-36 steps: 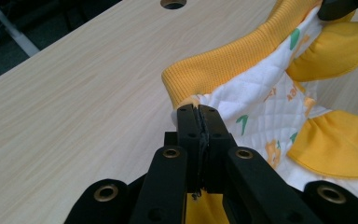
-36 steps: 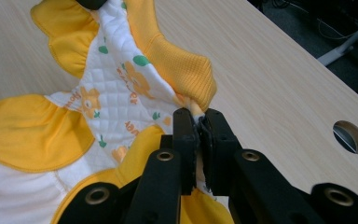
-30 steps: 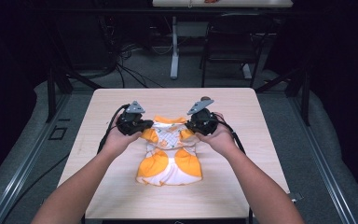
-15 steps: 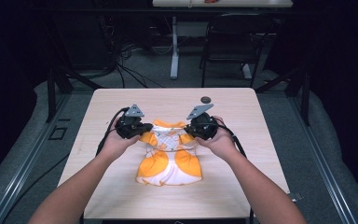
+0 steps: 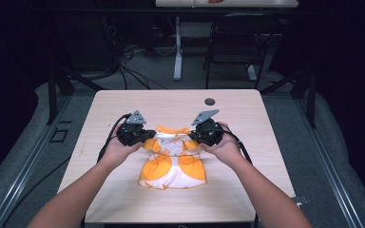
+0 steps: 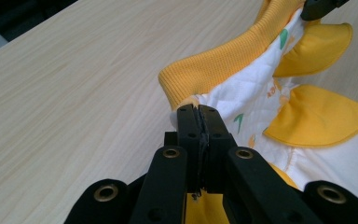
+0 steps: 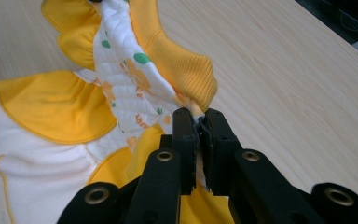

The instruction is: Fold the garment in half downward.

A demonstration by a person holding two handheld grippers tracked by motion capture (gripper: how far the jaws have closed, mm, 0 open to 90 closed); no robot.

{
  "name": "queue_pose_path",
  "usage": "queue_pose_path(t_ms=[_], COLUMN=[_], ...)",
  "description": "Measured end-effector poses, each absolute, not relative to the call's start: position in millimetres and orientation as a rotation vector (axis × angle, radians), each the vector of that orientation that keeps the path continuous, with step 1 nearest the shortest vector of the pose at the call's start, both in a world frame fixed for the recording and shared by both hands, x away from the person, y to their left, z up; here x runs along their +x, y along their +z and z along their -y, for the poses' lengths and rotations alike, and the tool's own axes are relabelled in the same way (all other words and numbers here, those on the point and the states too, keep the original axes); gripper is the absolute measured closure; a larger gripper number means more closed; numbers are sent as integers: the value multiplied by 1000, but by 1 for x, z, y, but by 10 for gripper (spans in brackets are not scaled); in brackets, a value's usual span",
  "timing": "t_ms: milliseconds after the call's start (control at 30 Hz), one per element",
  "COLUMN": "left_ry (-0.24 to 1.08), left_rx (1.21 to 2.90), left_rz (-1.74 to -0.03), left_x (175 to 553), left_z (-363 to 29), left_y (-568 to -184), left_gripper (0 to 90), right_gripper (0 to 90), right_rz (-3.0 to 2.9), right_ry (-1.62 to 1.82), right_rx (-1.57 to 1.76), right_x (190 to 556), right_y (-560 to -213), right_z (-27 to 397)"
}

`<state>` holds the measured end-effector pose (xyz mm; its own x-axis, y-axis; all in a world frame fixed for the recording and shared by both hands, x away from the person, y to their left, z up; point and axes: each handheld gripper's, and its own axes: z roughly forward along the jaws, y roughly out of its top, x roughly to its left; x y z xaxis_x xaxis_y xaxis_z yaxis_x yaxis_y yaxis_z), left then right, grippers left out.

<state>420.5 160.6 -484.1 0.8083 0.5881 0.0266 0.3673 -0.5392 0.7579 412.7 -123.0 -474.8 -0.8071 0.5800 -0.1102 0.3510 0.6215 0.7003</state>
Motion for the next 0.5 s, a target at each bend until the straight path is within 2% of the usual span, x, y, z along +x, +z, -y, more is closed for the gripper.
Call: queue_pose_path(t_ms=[500], left_ry=[332], left_rx=[2213], left_rz=[-689], left_x=[408], left_z=[-164], left_y=[-498], left_gripper=[885], right_gripper=[842], right_rz=[-2548], right_ry=[986], right_rx=[725], right_x=[399], right_y=[-483], right_z=[119])
